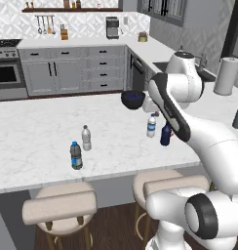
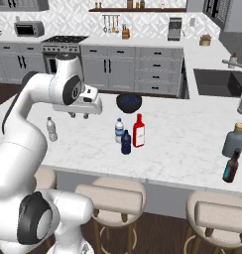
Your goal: Move the plastic bottles in the middle to the plastics group, and the glass bottles in the middle to the glass group.
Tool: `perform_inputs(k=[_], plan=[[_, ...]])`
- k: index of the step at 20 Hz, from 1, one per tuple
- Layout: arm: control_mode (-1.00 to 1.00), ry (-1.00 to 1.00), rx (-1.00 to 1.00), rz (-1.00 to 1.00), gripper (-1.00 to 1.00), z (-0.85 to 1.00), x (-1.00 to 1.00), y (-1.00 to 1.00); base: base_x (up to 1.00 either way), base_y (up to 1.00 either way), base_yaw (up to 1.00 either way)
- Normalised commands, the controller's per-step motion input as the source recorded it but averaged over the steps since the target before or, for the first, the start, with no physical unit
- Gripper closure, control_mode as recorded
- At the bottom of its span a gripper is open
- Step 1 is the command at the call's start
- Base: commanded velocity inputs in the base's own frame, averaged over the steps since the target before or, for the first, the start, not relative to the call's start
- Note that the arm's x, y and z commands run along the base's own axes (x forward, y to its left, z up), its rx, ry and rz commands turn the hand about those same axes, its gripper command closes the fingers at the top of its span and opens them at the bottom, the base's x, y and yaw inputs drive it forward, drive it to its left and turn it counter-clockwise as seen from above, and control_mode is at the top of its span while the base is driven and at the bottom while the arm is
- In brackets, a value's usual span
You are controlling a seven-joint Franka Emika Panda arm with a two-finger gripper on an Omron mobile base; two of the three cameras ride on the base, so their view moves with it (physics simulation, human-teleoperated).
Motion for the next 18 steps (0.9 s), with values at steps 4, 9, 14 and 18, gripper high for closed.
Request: perform_inputs(k=[4,9,14,18], plan=[[-1.00,0.00,0.00,0.00,-1.00,-0.08,-0.08,-0.07,0.00,0.00,0.00],[-1.00,0.00,0.00,0.17,-1.00,-0.25,-0.15,-0.52,0.00,0.00,0.00],[-1.00,0.00,0.00,0.30,-1.00,-0.34,-0.10,-0.58,0.00,0.00,0.00],[-1.00,0.00,0.00,0.20,-1.00,-0.35,-0.01,-0.48,0.00,0.00,0.00]])
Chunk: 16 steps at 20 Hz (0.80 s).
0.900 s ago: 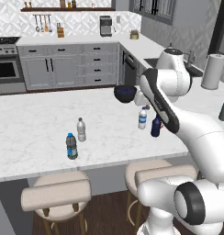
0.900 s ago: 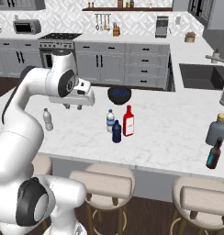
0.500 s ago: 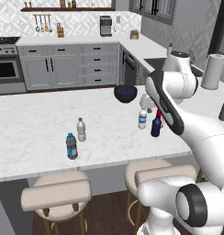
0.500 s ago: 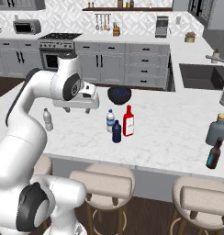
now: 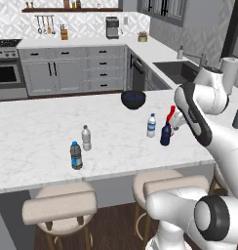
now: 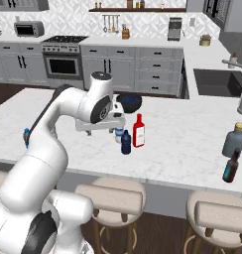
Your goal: Move the plastic bottles in the middle to the plastics group, and the glass bottles in the middle to the glass group.
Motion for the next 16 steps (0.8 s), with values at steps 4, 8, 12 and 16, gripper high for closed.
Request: perform_inputs(k=[4,8,12,16], plan=[[-1.00,-0.02,0.00,-0.14,-1.00,-0.46,0.02,-0.09,0.00,0.00,0.00],[-1.00,-0.06,0.00,-0.27,-1.00,-0.33,0.16,0.07,0.00,0.00,0.00],[-1.00,-0.08,0.02,-0.22,-1.00,-0.37,0.27,0.01,0.00,0.00,0.00],[-1.00,-0.17,0.05,-0.04,-1.00,-0.40,0.41,-0.06,0.00,0.00,0.00]])
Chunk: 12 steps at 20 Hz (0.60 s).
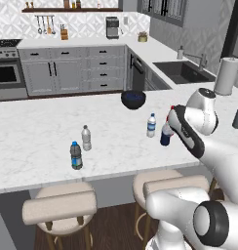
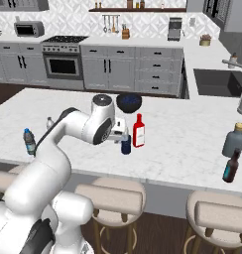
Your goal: Move the plastic bottles in the middle to the plastics group, and the glass bottles in the middle to the glass group.
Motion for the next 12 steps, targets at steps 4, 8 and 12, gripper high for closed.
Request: perform_inputs(k=[4,8,12], plan=[[-1.00,-0.02,0.03,0.00,-1.00,-0.25,0.69,-0.17,0.00,0.00,0.00],[-1.00,0.00,0.01,0.00,-1.00,-0.17,0.67,-0.17,0.00,0.00,0.00],[-1.00,0.00,0.00,0.00,-1.00,-0.11,0.58,-0.16,0.00,0.00,0.00]])
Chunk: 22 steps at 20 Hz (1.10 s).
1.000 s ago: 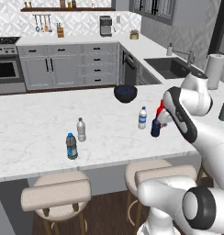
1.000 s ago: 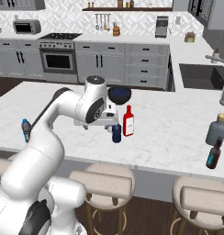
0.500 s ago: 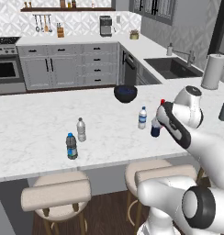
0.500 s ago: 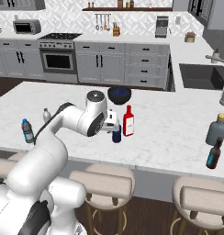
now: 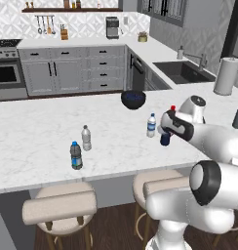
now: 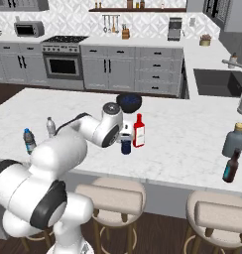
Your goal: Move the plastic bottles in the middle to the plastics group, and the glass bottles in the middle to the glass group.
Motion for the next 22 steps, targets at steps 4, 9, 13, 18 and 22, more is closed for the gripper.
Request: perform_inputs(k=[4,9,13,18,22], plan=[[-1.00,0.04,0.00,0.00,-1.00,-0.10,0.53,-0.17,0.00,0.00,0.00],[-1.00,0.11,0.00,0.00,-1.00,-0.23,0.33,-0.17,0.00,0.00,0.00],[-1.00,0.09,0.00,0.00,-1.00,-0.33,0.28,-0.09,0.00,0.00,0.00],[-1.00,0.01,0.00,0.00,-1.00,-0.29,0.33,-0.08,0.00,0.00,0.00],[-1.00,0.00,0.00,0.00,-1.00,-0.26,0.22,-0.06,0.00,0.00,0.00]])
